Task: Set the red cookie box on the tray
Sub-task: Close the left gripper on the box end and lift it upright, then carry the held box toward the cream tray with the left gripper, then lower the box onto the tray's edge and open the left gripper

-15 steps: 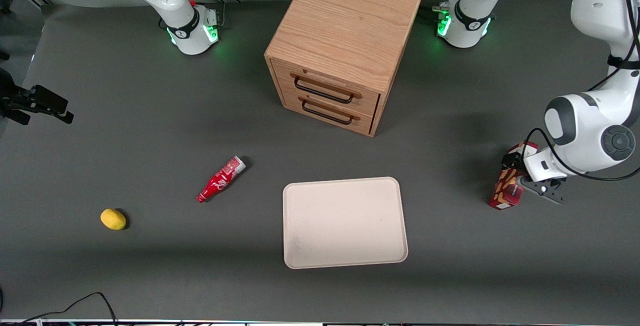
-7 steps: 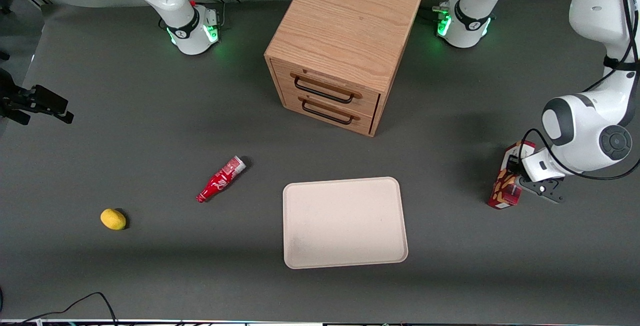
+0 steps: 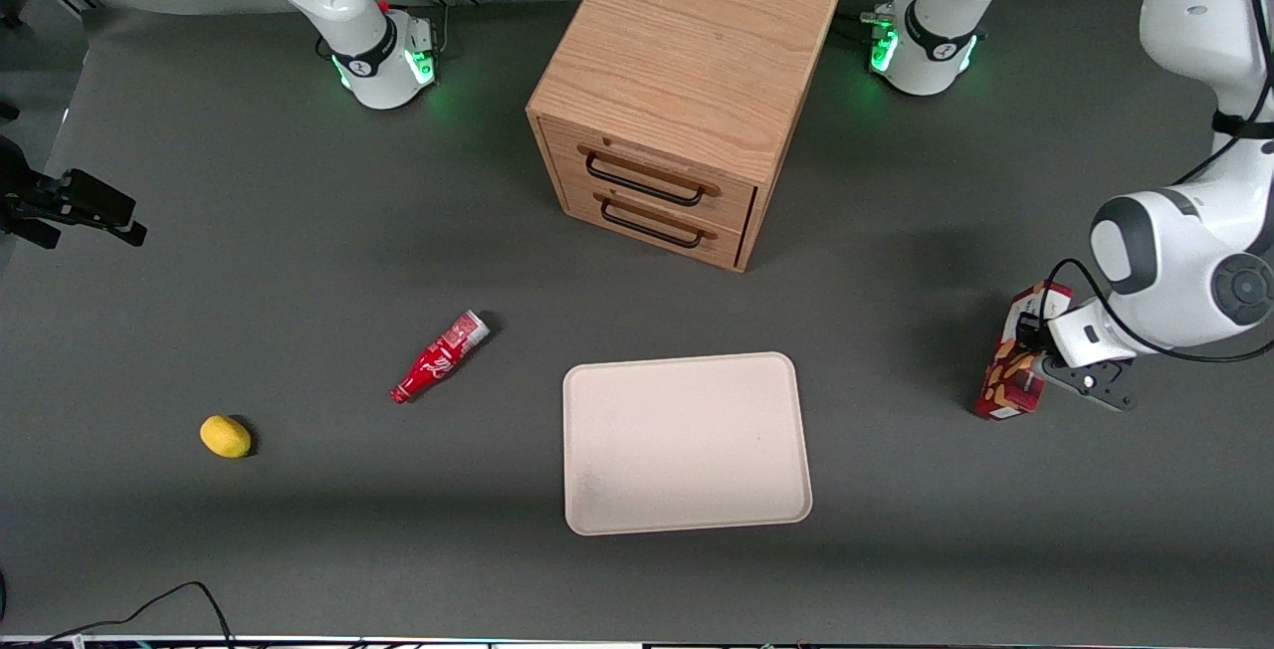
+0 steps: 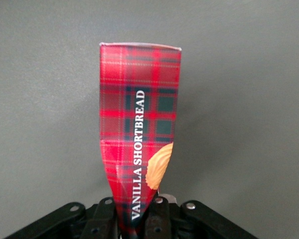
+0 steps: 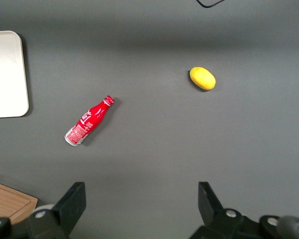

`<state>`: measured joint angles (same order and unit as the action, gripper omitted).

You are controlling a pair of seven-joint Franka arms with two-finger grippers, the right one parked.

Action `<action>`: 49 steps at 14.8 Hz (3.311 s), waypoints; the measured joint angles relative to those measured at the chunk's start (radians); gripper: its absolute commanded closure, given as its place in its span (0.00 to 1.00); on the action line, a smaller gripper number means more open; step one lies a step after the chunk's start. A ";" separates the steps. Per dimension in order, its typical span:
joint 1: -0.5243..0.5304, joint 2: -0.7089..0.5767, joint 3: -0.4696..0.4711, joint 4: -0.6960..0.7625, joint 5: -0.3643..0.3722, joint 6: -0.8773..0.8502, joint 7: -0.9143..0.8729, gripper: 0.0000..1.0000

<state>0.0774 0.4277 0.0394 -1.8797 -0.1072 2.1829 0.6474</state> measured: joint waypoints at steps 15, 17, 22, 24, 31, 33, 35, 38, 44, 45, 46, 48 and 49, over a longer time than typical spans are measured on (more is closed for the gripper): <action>-0.006 -0.115 -0.138 0.737 -0.010 -1.006 -0.601 1.00; -0.010 -0.111 -0.240 0.742 -0.011 -0.997 -0.782 1.00; -0.019 -0.075 -0.407 0.736 -0.009 -0.819 -1.077 1.00; -0.020 -0.037 -0.450 0.703 -0.006 -0.679 -1.144 1.00; -0.048 0.109 -0.521 0.509 0.144 -0.249 -1.231 1.00; -0.055 0.175 -0.537 0.482 0.236 -0.144 -1.268 1.00; -0.068 0.236 -0.544 0.439 0.332 -0.014 -1.305 1.00; -0.080 0.301 -0.545 0.399 0.424 0.093 -1.338 1.00; -0.081 0.342 -0.546 0.394 0.518 0.130 -1.387 1.00; -0.082 0.349 -0.546 0.393 0.532 0.135 -1.400 1.00; -0.084 0.355 -0.546 0.393 0.549 0.145 -1.419 1.00; -0.087 0.368 -0.548 0.392 0.575 0.156 -1.447 1.00; -0.088 0.372 -0.548 0.391 0.579 0.162 -1.453 0.81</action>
<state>-0.0107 0.8000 -0.5084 -1.4886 0.4715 2.3445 -0.8056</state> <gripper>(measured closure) 0.811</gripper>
